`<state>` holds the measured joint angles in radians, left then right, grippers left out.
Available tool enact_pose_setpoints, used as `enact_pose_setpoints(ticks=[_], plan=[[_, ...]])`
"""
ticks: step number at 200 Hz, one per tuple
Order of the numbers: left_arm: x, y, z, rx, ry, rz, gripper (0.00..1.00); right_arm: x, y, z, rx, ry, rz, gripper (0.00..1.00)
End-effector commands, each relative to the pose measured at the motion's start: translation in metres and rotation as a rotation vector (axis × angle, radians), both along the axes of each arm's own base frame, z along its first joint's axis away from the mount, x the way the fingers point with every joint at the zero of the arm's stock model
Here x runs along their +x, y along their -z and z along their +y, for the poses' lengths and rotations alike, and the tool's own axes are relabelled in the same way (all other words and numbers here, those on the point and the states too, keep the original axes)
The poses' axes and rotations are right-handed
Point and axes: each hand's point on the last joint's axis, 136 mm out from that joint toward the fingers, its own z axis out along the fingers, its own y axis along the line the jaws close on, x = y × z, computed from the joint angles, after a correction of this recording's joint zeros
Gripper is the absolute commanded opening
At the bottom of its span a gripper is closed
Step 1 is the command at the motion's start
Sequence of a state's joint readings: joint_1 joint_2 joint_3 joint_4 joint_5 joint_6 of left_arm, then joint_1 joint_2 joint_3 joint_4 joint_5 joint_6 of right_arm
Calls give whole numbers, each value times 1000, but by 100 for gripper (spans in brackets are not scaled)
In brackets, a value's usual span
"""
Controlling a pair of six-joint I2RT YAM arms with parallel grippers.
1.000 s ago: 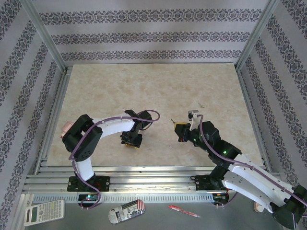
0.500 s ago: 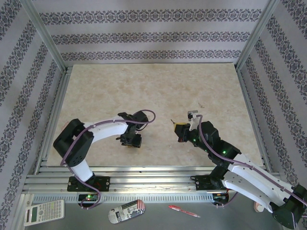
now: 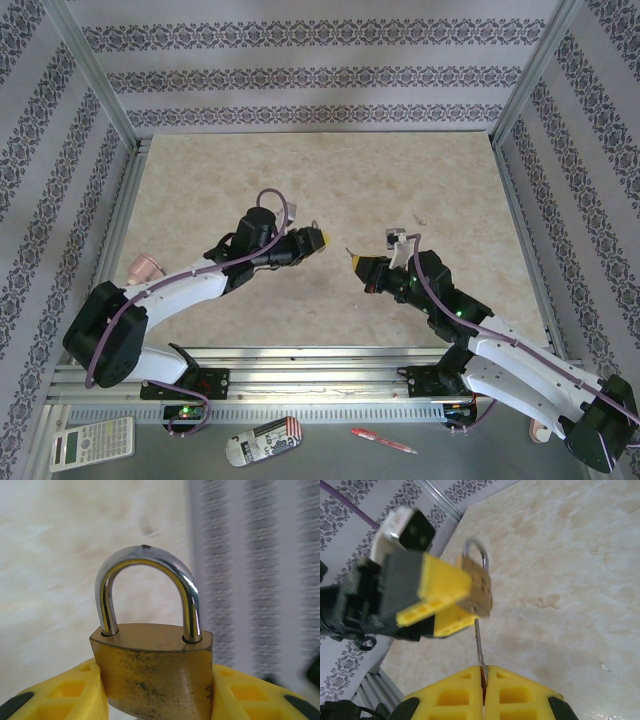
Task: Unlock with the key
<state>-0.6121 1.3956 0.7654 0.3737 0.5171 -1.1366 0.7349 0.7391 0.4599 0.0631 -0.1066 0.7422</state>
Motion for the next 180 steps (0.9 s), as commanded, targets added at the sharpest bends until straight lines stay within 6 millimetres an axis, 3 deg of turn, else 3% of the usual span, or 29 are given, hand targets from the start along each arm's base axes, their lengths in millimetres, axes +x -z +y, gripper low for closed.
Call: enact_pose_setpoints(ticks=[1, 46, 108, 147, 180], plan=[[14, -121, -8, -392, 16, -267, 0, 4, -54, 7, 138, -10, -84, 0], [33, -209, 2, -750, 14, -497, 0, 19, -123, 3, 321, 20, -191, 0], [18, -309, 20, -825, 44, -803, 0, 48, -235, -15, 683, -2, -349, 0], [7, -377, 32, -900, 86, -976, 0, 63, -314, -5, 867, -130, -433, 0], [9, -410, 35, -955, 122, -1050, 0, 75, -359, 7, 968, -231, -427, 0]])
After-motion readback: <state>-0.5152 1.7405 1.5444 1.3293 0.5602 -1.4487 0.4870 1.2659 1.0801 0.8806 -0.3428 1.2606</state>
